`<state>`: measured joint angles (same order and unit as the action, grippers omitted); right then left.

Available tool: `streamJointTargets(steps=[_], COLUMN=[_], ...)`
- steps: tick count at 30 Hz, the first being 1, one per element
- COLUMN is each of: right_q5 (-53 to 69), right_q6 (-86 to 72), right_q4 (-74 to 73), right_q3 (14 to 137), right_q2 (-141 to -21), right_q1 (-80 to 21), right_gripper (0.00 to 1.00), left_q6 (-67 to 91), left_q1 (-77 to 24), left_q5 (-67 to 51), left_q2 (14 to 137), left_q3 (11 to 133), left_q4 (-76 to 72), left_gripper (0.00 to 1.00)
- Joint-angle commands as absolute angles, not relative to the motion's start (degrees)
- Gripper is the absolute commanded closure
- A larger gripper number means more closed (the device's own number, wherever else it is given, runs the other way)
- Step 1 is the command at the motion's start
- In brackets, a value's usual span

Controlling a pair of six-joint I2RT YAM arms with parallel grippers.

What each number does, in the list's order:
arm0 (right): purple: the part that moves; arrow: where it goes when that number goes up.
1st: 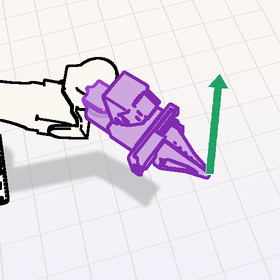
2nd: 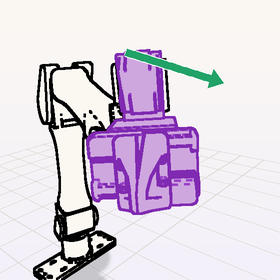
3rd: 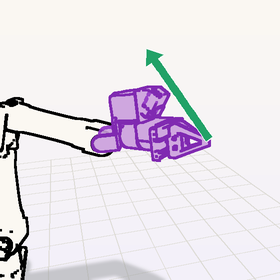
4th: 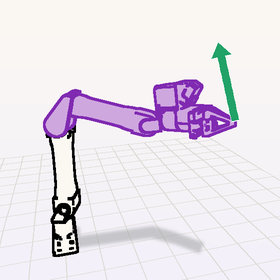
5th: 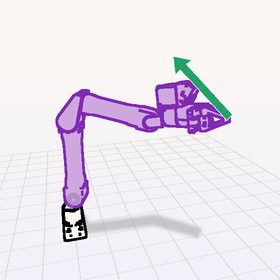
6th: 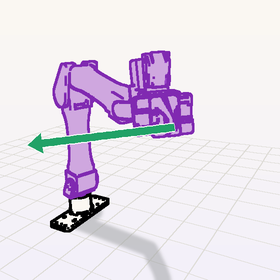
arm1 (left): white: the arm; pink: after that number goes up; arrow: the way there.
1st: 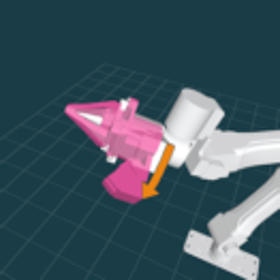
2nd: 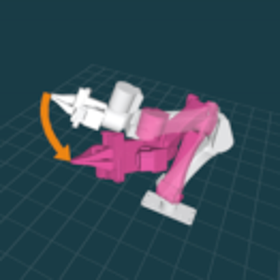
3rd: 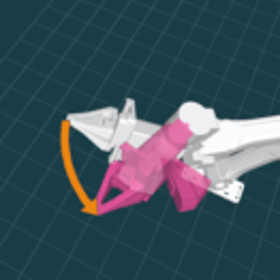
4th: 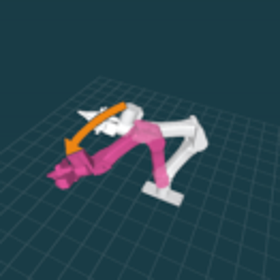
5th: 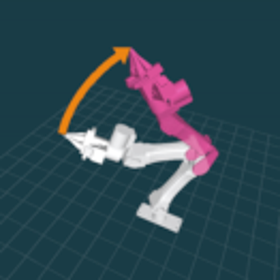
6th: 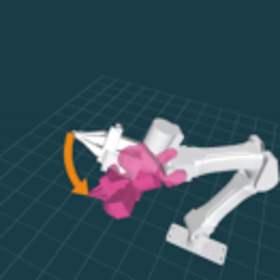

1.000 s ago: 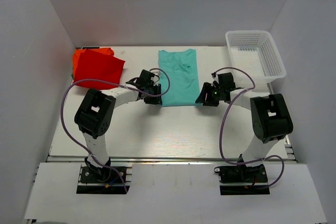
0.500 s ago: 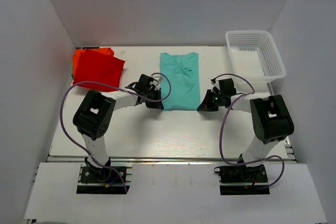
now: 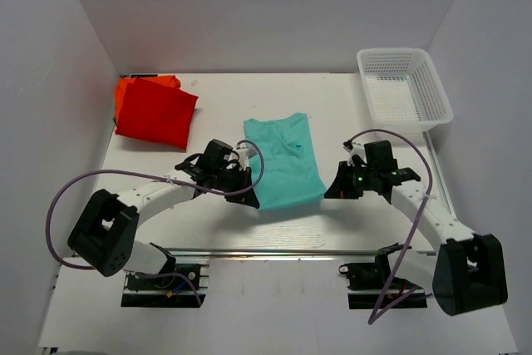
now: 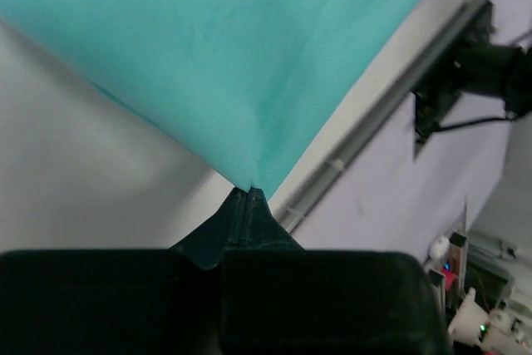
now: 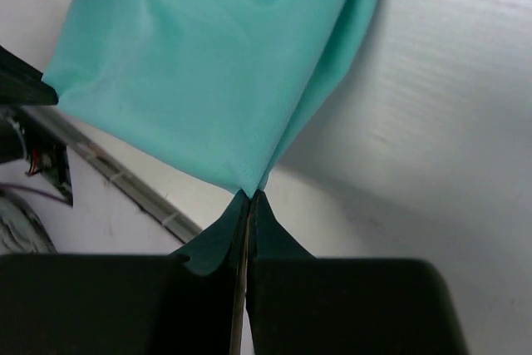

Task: Fold and stack the t-shirts
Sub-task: Fold the long partially folded tshirt into a neat square

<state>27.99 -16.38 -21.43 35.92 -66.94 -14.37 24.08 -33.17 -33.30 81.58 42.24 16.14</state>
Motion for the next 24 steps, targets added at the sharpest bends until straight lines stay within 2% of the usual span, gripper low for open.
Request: streamJointTargets(steps=[1,5,8,14,17,24], right_q5=[32.2,38.5,41.2,40.2,35.7,34.1], right_q6=[-12.0,-9.9,-9.4,-10.6,-12.4,-16.1], right_q4=[-32.2,-35.9,-37.3,-37.7,-37.2,-28.4], right_q3=[38.2,41.8,44.3,48.6,50.3,49.9], right_q2=[-61.1,-51.5,-49.7,-50.3,-51.2,-55.0], right_q1=[-14.5,-14.2,-14.2,-14.1,-14.0,-13.9], right_gripper=[1.00,1.00,1.00,1.00,1.00,1.00], left_q6=[23.8,23.8,25.0,26.3,26.9,27.5], left_q1=[-34.3,-34.3,-34.3,-33.8,-33.1,-32.6], left_q5=[-40.5,-46.0,-46.6,-46.6,-44.1,-40.0], left_q2=[74.9,67.2,66.6,66.6,67.1,71.4], left_q3=[42.9,44.8,46.1,47.9,48.5,53.8], left_q4=[21.6,22.8,24.0,26.2,26.8,25.7], left_gripper=[1.00,1.00,1.00,1.00,1.00,1.00])
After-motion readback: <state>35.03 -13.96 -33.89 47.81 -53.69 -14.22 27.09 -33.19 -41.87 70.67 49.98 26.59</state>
